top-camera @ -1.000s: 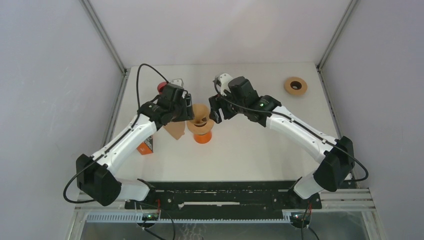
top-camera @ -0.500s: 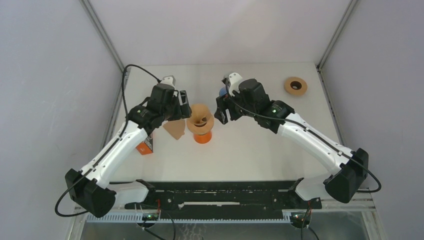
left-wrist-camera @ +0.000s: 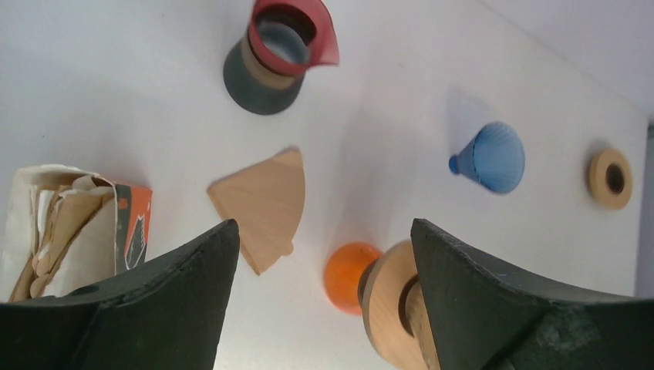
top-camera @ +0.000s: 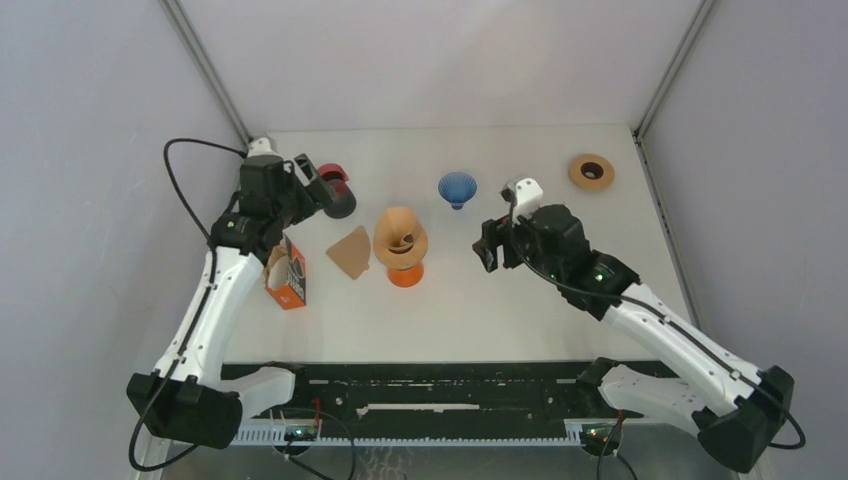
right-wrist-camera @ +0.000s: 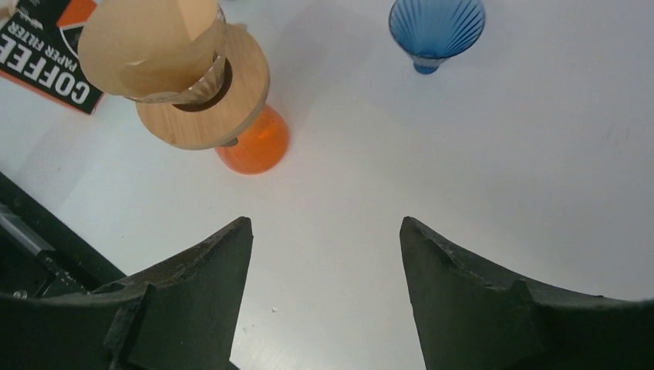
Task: Place the coffee filter in the dripper
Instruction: Pick up the coffee server from the center of the board.
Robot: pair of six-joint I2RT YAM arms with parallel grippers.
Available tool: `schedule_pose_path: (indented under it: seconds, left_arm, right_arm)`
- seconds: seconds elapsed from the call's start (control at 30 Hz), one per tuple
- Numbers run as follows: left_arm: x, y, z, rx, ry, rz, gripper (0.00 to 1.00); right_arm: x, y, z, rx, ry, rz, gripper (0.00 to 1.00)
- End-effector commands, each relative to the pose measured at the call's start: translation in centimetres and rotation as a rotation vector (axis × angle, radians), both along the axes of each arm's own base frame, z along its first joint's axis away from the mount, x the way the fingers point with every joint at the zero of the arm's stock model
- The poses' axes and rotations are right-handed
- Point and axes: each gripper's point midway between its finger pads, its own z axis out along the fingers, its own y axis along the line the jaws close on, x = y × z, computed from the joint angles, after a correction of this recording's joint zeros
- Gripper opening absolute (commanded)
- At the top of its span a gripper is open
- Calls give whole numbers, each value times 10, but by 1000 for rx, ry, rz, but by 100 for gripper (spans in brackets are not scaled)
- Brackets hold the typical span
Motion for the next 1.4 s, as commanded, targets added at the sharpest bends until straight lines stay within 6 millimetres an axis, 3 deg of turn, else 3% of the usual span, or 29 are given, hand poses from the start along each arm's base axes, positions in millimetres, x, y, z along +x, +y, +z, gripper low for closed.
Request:
schedule_pose_path:
  seconds: [0.0,0.2,0.43,0.63,0.87,1.27,1.37]
  left_arm:
    - [26,12,1,-121,-39,51,86]
    - [65,34,-18,-234,-3,128,82]
    - [113,49,-56,-331,81,152,71]
    - [144,53,-65,-357,98,144,59]
    - [161,54,-64,-378,89,135,56]
    - [173,56,-102,-380,172,152,41]
    - [174,58,-108,-370,184,153,34]
  right_arm:
    - [6,-13,41,120,-167,-67,79]
    - [-1,-34,42,129,-220,-117,79]
    - [-3,-44,31,102,-212,-134,79]
    - [-2,-47,22,76,-194,-141,79]
    - [1,-48,17,66,-183,-145,79]
    - [7,-48,10,80,-154,-143,79]
    - [8,-48,10,85,-151,-141,79]
